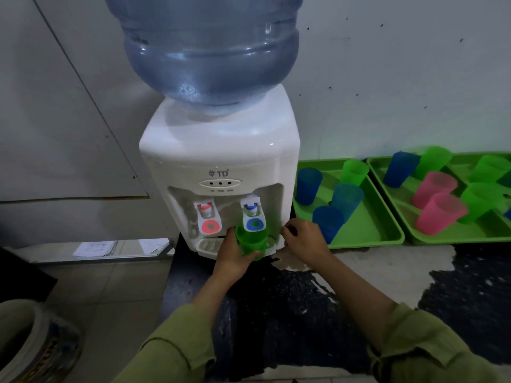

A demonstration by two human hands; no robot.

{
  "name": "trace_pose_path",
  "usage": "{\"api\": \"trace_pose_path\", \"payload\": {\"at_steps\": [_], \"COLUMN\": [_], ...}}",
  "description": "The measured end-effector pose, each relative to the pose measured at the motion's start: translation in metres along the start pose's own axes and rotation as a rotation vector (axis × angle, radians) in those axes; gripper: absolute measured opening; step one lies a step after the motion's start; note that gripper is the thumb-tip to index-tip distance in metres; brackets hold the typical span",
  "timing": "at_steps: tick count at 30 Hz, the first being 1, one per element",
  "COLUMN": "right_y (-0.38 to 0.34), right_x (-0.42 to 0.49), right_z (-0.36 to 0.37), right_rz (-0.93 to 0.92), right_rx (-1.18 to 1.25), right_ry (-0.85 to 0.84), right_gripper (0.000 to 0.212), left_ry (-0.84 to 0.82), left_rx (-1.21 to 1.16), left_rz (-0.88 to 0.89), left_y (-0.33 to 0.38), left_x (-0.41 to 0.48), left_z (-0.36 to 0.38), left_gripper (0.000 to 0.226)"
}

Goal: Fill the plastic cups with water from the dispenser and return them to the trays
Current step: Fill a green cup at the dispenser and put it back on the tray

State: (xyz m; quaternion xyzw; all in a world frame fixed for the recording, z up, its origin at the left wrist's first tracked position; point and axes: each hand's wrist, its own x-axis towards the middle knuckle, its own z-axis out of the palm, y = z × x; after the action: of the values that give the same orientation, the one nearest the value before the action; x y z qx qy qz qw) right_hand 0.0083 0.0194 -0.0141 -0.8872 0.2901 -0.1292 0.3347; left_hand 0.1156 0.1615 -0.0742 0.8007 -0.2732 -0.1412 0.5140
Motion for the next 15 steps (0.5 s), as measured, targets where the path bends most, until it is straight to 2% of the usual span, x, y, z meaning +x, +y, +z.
{"api": "trace_pose_path", "payload": {"at_steps": [7, 11, 15], "right_y": [0.045, 0.077, 0.116], "right_x": [-0.013, -0.02, -0.027], "right_z": [-0.022, -0.04, -0.06], "right_rz": [0.036, 0.034, 0.043], "right_rx": [-0.1, -0.108, -0.113], "right_ry": [-0.049, -0.106, -0.141], "right_gripper": [0.028, 0.022, 0.023], "left_ry": [0.073, 0.189, 0.176], "left_rx": [-0.003, 0.064, 0.079], "left_rz": [-0.016, -0.058, -0.087], "left_y": [0.006, 0.015, 0.027], "left_x": [-0.029, -0.045, -0.063], "left_z": [0.019, 0.038, 0.066], "left_gripper": [0.069, 0.066, 0.067]}}
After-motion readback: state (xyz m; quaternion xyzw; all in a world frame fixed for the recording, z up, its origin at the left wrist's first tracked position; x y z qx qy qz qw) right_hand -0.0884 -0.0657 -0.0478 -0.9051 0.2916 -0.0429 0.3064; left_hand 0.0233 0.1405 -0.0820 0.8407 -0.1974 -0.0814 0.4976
